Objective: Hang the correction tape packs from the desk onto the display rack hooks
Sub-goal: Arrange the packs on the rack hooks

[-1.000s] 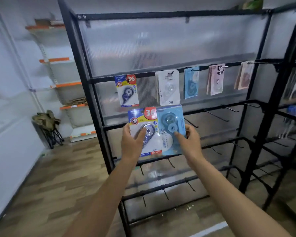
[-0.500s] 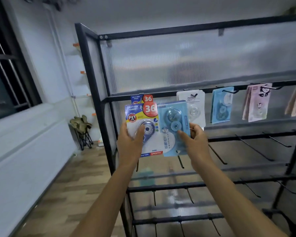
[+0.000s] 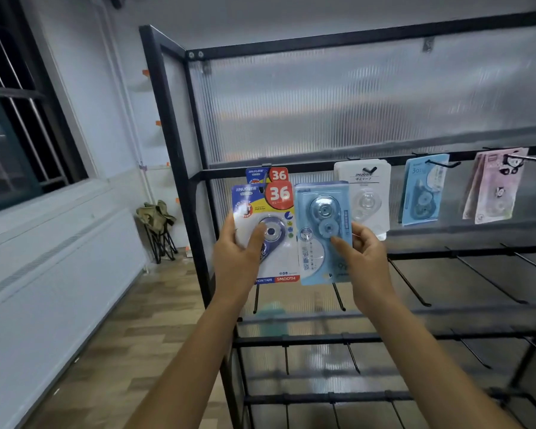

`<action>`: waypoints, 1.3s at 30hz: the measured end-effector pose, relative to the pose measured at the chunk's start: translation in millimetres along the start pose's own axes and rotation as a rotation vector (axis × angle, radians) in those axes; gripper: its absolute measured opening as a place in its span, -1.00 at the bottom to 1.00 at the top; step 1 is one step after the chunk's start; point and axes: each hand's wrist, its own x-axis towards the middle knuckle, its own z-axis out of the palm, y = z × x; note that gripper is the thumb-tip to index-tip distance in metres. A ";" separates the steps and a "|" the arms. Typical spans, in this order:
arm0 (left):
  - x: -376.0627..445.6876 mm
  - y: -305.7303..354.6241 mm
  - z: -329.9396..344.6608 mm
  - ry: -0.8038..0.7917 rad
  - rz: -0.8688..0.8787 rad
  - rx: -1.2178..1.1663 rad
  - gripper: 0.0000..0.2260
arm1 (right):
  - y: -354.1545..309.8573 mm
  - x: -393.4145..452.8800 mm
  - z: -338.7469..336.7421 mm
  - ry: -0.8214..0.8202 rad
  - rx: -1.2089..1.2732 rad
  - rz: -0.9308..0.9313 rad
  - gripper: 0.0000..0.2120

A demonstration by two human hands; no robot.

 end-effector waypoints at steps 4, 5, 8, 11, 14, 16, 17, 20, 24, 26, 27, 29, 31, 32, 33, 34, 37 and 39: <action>15.5 -13.3 7.9 -0.035 -0.044 0.022 -0.66 | 3.1 0.3 -5.9 0.041 -0.037 0.001 -0.84; 22.8 -16.5 11.3 -0.039 -0.052 0.040 -0.66 | 4.1 0.1 -8.8 0.054 -0.054 0.002 -0.84; 51.3 -24.7 24.0 -0.081 -0.096 0.142 -0.62 | 7.7 -1.5 -19.4 0.090 -0.105 0.013 -0.86; 77.9 -32.7 36.4 -0.117 -0.137 0.220 -0.54 | 7.9 -3.0 -29.1 0.080 -0.151 0.041 -0.87; 95.9 -41.0 45.7 -0.112 -0.150 0.296 -0.48 | 5.2 -3.6 -36.2 0.072 -0.200 0.069 -0.79; 102.5 -46.9 49.9 -0.094 -0.148 0.383 -0.47 | 4.4 -2.2 -40.6 0.064 -0.216 0.095 -0.75; 104.2 -49.7 51.2 -0.088 -0.148 0.406 -0.47 | 4.5 -1.3 -42.6 0.057 -0.220 0.112 -0.74; 106.0 -53.4 54.4 -0.073 -0.153 0.428 -0.45 | 5.3 1.1 -48.0 0.027 -0.229 0.151 -0.70; 89.4 -50.7 54.9 0.052 -0.136 0.407 -0.28 | 5.5 2.7 -53.6 0.006 -0.281 0.108 -0.67; 63.8 -49.8 57.0 0.133 -0.028 0.389 -0.29 | 3.9 3.5 -57.9 0.004 -0.335 0.053 -0.70; 47.9 -49.2 60.2 0.137 0.036 0.379 -0.33 | 2.4 4.4 -60.6 -0.004 -0.371 0.026 -0.72; 16.2 -46.6 69.8 0.057 0.143 0.348 -0.43 | -1.6 6.7 -67.8 -0.036 -0.449 -0.005 -0.76; -7.2 -41.5 82.2 -0.077 0.290 0.318 -0.54 | -8.2 11.6 -76.5 -0.060 -0.572 -0.033 -0.77; -15.4 -37.7 89.1 -0.151 0.383 0.309 -0.58 | -12.8 14.8 -81.3 -0.068 -0.638 -0.055 -0.79; -21.5 -32.8 96.5 -0.228 0.475 0.302 -0.61 | -18.2 18.1 -86.3 -0.078 -0.687 -0.078 -0.81; -26.7 -27.0 103.9 -0.303 0.557 0.297 -0.63 | -24.3 21.3 -91.1 -0.098 -0.727 -0.100 -0.81; -38.7 -12.6 129.9 -0.494 0.701 0.291 -0.54 | -42.1 31.2 -107.7 -0.235 -0.799 -0.133 -0.85; -44.8 -6.2 149.1 -0.598 0.652 0.257 -0.46 | -53.0 37.9 -121.6 -0.320 -0.772 -0.116 -0.91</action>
